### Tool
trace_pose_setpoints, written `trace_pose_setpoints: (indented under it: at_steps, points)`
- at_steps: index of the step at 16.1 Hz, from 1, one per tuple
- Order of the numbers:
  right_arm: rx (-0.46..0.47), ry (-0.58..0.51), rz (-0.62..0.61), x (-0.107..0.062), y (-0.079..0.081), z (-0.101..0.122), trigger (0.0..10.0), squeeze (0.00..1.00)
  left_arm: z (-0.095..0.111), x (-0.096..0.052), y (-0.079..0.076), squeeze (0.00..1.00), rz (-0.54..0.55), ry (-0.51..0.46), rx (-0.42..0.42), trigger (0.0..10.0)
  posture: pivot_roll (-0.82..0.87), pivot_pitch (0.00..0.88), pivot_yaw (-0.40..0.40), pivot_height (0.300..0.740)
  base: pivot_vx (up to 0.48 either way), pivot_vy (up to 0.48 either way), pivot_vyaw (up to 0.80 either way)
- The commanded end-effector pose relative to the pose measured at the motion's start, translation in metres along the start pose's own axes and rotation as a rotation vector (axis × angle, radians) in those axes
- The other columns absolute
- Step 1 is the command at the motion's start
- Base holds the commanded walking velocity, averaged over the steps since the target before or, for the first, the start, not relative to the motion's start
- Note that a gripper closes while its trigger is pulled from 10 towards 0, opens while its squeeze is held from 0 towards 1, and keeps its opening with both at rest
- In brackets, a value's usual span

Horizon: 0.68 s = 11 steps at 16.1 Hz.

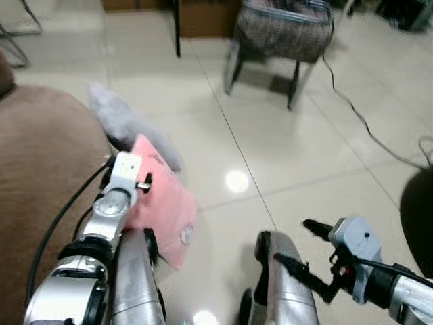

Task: Move the pillow to the sofa from floor

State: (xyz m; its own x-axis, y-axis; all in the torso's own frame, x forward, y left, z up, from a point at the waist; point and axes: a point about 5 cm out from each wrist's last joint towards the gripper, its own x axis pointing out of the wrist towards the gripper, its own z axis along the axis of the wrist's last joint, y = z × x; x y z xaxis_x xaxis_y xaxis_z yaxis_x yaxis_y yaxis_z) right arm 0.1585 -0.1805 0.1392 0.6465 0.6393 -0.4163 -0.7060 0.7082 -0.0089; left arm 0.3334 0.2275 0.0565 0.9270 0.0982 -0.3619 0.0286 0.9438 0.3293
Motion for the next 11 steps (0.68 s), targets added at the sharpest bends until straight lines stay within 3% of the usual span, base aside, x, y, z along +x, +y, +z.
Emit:
trace_pose_setpoints:
  at_steps: [1,6,11]
  points:
    - [-0.007,0.002,0.015,-0.004,-0.001,0.004,10.0,0.0,-0.005,-0.001,0.001,0.0,0.004,0.014,0.012,10.0,-0.16,0.24,-0.096,0.501,0.0,0.0,0.0]
    - [-0.005,-0.003,0.049,-0.011,0.005,0.015,10.0,0.0,-0.006,-0.001,0.017,0.0,0.04,0.014,0.039,10.0,-0.15,0.305,-0.108,0.501,0.0,0.0,0.0]
    - [0.018,-0.008,0.092,-0.016,0.02,0.016,10.0,0.0,-0.015,-0.003,0.026,0.0,0.064,0.053,0.152,10.0,-0.13,0.325,-0.095,0.501,0.0,0.0,0.0]
